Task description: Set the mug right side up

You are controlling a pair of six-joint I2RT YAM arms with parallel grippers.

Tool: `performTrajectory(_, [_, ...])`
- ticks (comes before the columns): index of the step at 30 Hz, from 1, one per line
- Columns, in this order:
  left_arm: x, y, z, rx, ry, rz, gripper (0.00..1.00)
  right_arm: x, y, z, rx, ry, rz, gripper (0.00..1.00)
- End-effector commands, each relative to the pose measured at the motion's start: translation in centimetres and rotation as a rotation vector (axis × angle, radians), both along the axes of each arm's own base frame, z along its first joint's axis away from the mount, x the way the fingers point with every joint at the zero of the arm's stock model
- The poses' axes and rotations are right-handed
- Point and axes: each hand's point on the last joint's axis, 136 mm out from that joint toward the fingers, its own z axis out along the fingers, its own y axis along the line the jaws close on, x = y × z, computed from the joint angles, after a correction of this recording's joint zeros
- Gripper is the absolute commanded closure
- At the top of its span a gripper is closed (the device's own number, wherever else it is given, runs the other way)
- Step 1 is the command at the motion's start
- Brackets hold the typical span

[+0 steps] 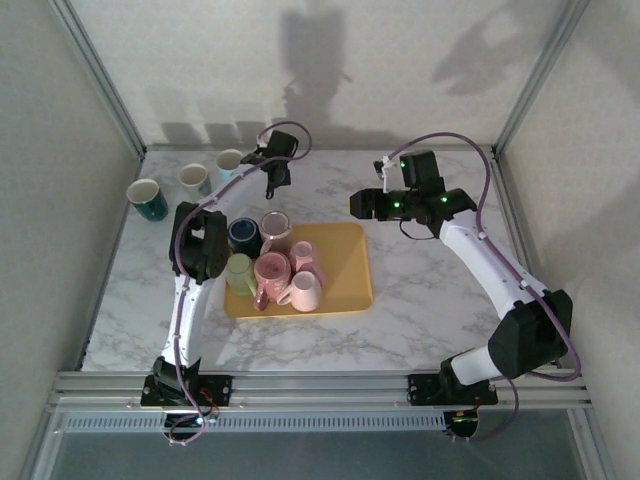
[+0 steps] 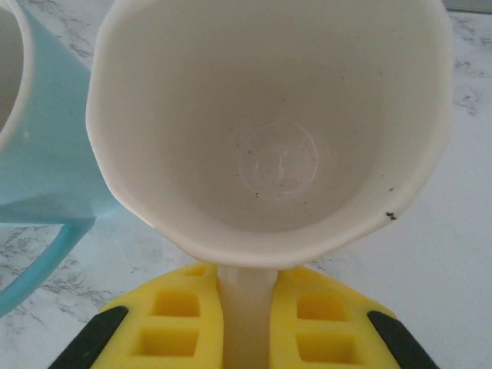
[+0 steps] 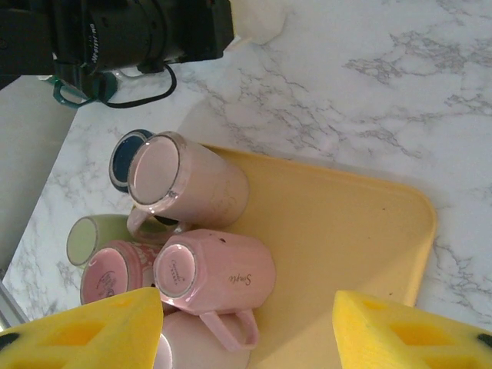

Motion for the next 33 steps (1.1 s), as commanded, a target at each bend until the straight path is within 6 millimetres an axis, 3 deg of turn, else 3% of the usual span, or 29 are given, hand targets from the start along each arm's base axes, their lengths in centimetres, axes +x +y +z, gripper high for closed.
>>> performTrajectory(1, [1.6,0.7,3.5,0.013,-0.1,0.025,0.91,0.3,-0.1,-0.3,0.02,0.009,-0.007,0.39])
performTrajectory(8, [1.3,0.5,4.3,-0.008,-0.104,0.015,0.63,0.2,-0.5,-0.4,0.018,0.008,-0.021,0.38])
performTrajectory(12, [0.9,-0.1,7.1,-0.065,-0.151,-0.013,0.52,-0.1,-1.1,-0.2,0.01,-0.004,-0.034,0.37])
performTrajectory(17, [-1.1,-1.2,12.4,-0.152,-0.216,-0.065,0.49,-0.7,-1.9,-0.3,-0.018,-0.011,-0.053,0.37])
performTrajectory(19, [-2.8,-1.7,14.9,-0.187,-0.255,-0.096,0.48,-1.3,-2.3,-0.4,-0.029,-0.005,-0.062,0.38])
performTrajectory(25, [-9.9,-2.2,18.0,-0.335,-0.313,-0.197,0.45,-3.9,-3.1,-1.6,-0.043,0.066,-0.079,0.39])
performTrajectory(30, [-16.7,-2.1,19.0,-0.467,-0.35,-0.301,0.43,-7.2,-3.3,-3.8,-0.105,0.121,-0.043,0.42])
performTrajectory(33, [-20.1,-1.8,18.2,-0.511,-0.346,-0.34,0.41,-9.2,-2.3,-5.6,-0.125,0.182,-0.01,0.44])
